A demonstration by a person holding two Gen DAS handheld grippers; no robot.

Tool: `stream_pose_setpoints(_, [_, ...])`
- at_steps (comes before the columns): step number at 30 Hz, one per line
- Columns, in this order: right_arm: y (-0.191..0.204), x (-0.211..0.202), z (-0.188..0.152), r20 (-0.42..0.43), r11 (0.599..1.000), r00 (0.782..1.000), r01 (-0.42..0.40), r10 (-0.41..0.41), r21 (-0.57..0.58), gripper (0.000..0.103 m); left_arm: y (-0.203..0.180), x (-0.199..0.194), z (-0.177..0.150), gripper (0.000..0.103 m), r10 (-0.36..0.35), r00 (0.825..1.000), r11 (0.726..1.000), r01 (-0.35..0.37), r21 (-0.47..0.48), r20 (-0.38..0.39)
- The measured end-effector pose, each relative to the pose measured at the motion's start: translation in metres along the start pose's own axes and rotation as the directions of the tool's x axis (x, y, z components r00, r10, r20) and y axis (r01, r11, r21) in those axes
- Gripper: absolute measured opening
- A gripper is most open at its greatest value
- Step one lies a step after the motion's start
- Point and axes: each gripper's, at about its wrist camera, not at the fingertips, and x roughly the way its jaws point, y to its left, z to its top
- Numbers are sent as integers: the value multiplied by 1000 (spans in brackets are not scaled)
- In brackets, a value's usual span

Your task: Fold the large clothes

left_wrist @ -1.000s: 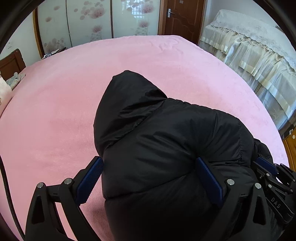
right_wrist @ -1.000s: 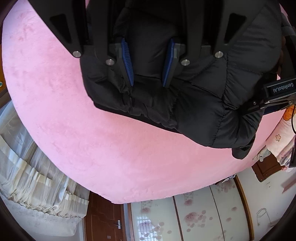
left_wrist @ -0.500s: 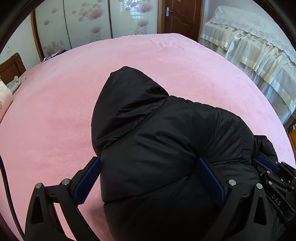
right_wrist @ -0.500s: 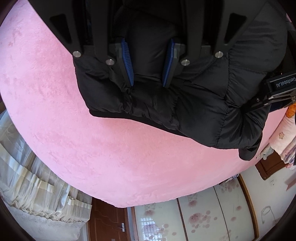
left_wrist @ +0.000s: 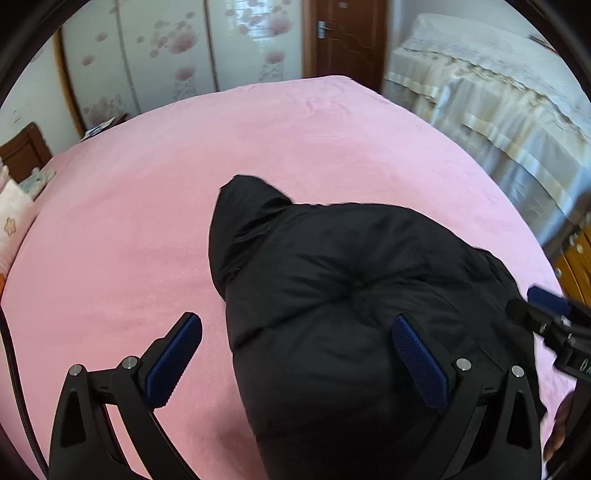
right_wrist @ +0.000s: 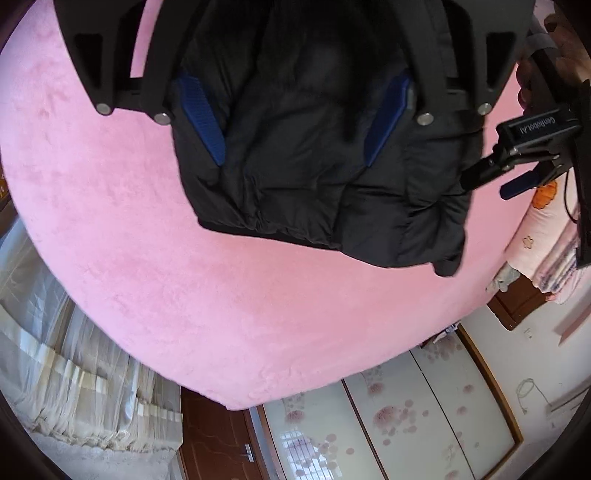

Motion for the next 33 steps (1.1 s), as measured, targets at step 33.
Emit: stream_pose_setpoints(33, [-35, -64, -26, -94, 991, 987, -126, 129, 43, 97, -6, -52, -56, 103, -168, 976, 981, 153, -116, -137])
